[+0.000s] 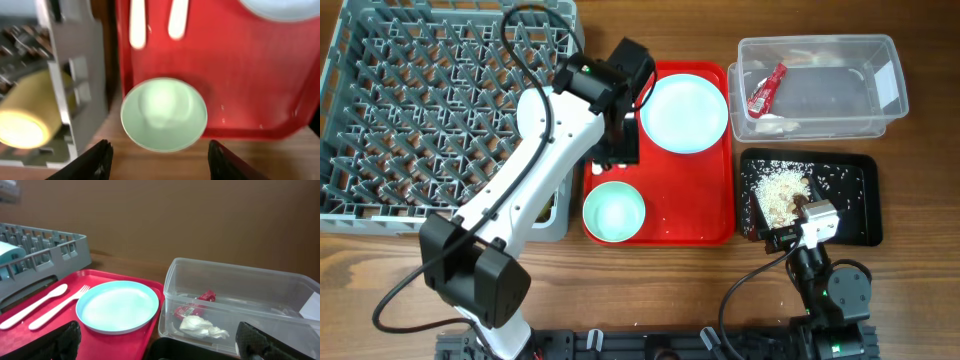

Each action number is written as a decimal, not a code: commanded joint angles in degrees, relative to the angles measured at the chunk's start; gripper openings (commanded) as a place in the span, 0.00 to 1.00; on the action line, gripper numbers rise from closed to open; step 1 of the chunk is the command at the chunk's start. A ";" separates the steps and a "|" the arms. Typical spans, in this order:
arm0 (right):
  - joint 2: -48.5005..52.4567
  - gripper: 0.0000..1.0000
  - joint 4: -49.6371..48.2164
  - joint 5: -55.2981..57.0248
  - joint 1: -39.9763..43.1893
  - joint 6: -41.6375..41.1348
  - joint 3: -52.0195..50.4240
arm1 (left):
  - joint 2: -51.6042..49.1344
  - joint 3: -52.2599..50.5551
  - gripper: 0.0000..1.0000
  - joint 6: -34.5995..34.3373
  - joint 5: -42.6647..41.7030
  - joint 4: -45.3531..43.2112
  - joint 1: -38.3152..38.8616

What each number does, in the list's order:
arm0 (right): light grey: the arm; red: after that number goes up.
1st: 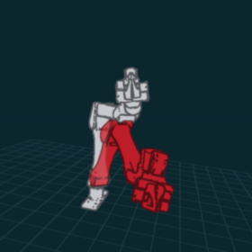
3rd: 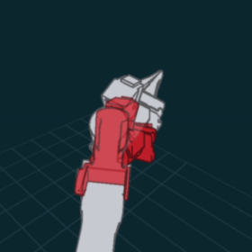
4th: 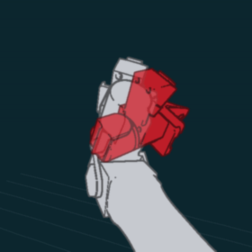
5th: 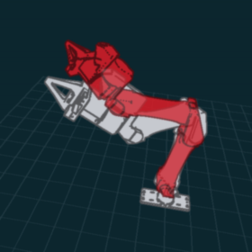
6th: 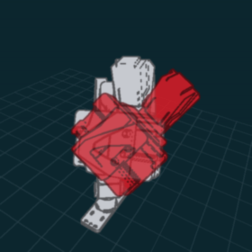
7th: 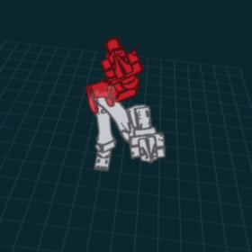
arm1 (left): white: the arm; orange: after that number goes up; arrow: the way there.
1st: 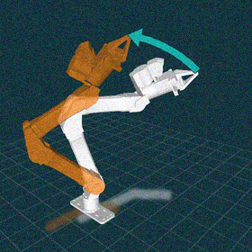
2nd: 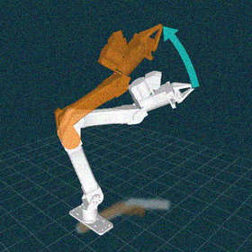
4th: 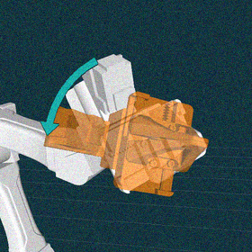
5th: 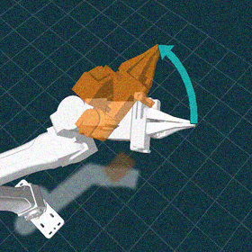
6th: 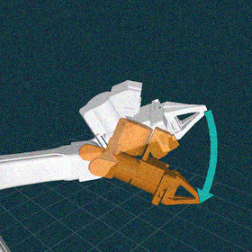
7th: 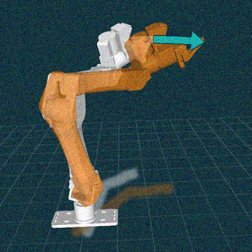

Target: Sort waste into correct bins and load items into the dishwasher rack

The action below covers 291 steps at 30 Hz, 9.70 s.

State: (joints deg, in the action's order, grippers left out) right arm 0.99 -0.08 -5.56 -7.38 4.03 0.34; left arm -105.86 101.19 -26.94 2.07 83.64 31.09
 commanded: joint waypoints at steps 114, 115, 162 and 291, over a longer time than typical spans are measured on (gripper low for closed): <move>-0.57 1.00 -0.31 -0.28 0.28 0.46 -0.04 | -3.72 -1.18 0.79 13.00 -3.39 -31.26 -0.44; -0.57 1.00 -0.31 -0.28 0.28 0.48 -0.04 | -5.33 -1.51 0.76 12.87 -3.65 -32.74 -0.44; -0.57 1.00 -0.31 -0.28 0.28 0.48 -0.04 | -25.94 -1.95 0.04 22.23 -2.60 -35.17 -5.14; -0.57 1.00 -0.31 -0.28 0.28 0.48 -0.04 | 6.82 4.42 0.46 30.34 -2.71 -20.52 -24.72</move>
State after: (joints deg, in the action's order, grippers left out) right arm 0.99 -0.08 -5.56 -7.38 4.03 0.34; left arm -104.27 98.72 3.75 21.50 64.90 1.69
